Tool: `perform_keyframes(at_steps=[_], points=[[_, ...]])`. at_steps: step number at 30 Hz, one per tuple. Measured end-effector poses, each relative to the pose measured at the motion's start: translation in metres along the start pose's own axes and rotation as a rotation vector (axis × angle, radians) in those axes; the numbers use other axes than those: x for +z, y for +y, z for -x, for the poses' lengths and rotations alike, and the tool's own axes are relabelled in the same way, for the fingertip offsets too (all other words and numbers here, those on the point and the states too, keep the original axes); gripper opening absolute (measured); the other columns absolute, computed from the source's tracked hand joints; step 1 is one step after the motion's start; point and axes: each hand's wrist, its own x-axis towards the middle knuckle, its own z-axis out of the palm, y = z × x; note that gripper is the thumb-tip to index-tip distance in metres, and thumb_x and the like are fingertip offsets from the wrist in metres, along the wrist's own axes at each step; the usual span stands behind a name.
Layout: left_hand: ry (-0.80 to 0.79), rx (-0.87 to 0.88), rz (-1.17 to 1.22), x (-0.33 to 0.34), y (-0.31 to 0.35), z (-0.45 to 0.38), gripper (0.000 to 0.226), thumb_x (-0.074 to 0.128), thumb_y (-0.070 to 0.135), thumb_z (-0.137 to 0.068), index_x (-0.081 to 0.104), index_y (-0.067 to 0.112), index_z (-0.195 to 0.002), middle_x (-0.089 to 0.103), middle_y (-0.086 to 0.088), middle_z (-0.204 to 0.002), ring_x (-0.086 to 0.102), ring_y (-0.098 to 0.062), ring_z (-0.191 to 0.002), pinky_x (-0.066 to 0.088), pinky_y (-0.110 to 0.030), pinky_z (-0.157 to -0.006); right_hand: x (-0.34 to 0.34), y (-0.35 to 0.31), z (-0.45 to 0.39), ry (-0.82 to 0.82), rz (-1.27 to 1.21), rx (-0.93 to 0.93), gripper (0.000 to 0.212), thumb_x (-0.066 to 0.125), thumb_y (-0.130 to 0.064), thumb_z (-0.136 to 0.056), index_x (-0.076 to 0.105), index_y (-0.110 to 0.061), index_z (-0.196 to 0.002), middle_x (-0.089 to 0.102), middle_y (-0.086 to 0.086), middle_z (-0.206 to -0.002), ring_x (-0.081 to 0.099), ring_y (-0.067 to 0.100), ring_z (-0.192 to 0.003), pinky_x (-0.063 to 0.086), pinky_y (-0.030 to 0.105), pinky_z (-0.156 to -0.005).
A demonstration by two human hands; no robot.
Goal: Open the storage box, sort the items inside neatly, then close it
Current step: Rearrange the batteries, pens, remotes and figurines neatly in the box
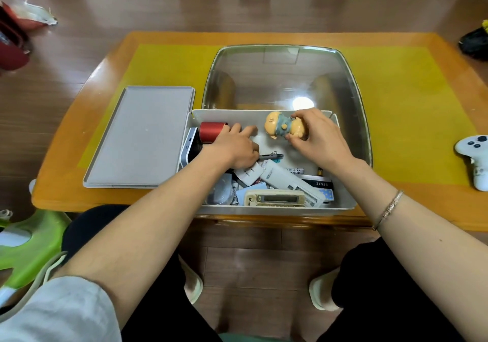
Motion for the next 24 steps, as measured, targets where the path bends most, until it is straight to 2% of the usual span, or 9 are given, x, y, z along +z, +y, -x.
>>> perform_keyframes(at_steps=[3,7,9,12,15,19,20,22,24], points=[[0.122,-0.018,0.036,-0.004,0.006,-0.002,0.033,0.039,0.035,-0.096,0.064,0.020,-0.111,0.037,-0.008,-0.130,0.041,-0.031,-0.112,0.031,-0.040,-0.089,0.000,-0.003,-0.001,-0.011,0.008,0.005,0.041,0.067,-0.027,-0.084,0.054,-0.013,-0.120,0.056,0.005,-0.116,0.055,0.023,-0.104,0.046,0.042,-0.085],[0.298,0.025,0.164,-0.009,0.002,-0.003,0.011,0.053,0.010,-0.090,0.056,0.011,-0.100,0.043,-0.011,-0.112,0.053,-0.035,-0.087,0.037,-0.038,-0.074,-0.003,-0.002,0.001,0.049,0.011,0.015,0.040,0.068,-0.026,-0.083,0.056,-0.012,-0.118,0.057,0.006,-0.114,0.055,0.024,-0.102,0.044,0.036,-0.080],[0.310,0.036,0.306,-0.005,-0.004,0.000,0.019,0.055,0.005,-0.088,0.048,0.013,-0.104,0.045,-0.010,-0.110,0.053,-0.036,-0.086,0.044,-0.045,-0.074,-0.006,0.000,0.000,0.062,0.025,0.032,0.040,0.068,-0.027,-0.082,0.056,-0.014,-0.117,0.056,0.005,-0.113,0.054,0.024,-0.102,0.043,0.035,-0.078],[0.268,0.032,0.509,-0.001,-0.018,0.014,0.030,0.059,0.011,-0.088,0.043,0.019,-0.112,0.054,-0.002,-0.102,0.055,-0.028,-0.090,0.043,-0.037,-0.070,-0.009,0.004,-0.001,0.084,0.020,0.038,0.040,0.069,-0.026,-0.081,0.056,-0.015,-0.116,0.057,0.004,-0.112,0.055,0.025,-0.100,0.041,0.031,-0.076],[0.107,0.044,0.555,-0.004,-0.033,0.033,0.040,0.073,0.040,-0.081,0.052,0.027,-0.112,0.060,0.004,-0.097,0.056,-0.013,-0.084,0.043,-0.029,-0.070,-0.010,0.005,-0.003,0.099,0.010,0.020,0.039,0.070,-0.026,-0.080,0.056,-0.015,-0.115,0.057,0.004,-0.110,0.056,0.024,-0.099,0.039,0.028,-0.074],[-0.118,0.007,0.648,-0.019,-0.030,0.046,0.058,0.052,0.082,-0.066,0.067,0.032,-0.092,0.066,0.011,-0.090,0.062,-0.005,-0.081,0.046,-0.027,-0.069,-0.010,0.004,-0.005,0.108,0.000,0.015,0.038,0.071,-0.025,-0.079,0.057,-0.016,-0.114,0.058,0.003,-0.108,0.055,0.023,-0.099,0.036,0.025,-0.073],[-0.114,-0.002,0.648,-0.021,-0.027,0.042,0.061,0.045,0.083,-0.068,0.067,0.030,-0.089,0.067,0.008,-0.090,0.061,-0.008,-0.081,0.043,-0.028,-0.066,-0.010,0.004,-0.006,0.108,0.000,0.018,0.038,0.070,-0.025,-0.079,0.057,-0.016,-0.114,0.058,0.003,-0.107,0.054,0.022,-0.099,0.035,0.024,-0.074],[0.011,-0.022,0.567,-0.021,-0.018,0.027,0.049,0.043,0.068,-0.083,0.065,0.025,-0.092,0.067,-0.001,-0.099,0.059,-0.015,-0.086,0.040,-0.030,-0.066,-0.010,0.004,-0.006,0.105,0.003,0.019,0.039,0.070,-0.025,-0.079,0.057,-0.016,-0.114,0.058,0.003,-0.107,0.054,0.022,-0.100,0.035,0.024,-0.074],[0.092,-0.017,0.448,-0.018,-0.007,0.013,0.042,0.048,0.052,-0.090,0.059,0.020,-0.115,0.061,-0.009,-0.120,0.054,-0.024,-0.104,0.043,-0.033,-0.080,-0.010,0.004,-0.005,0.109,0.004,0.018,0.039,0.070,-0.025,-0.079,0.057,-0.015,-0.114,0.058,0.004,-0.108,0.054,0.022,-0.100,0.036,0.024,-0.075]])
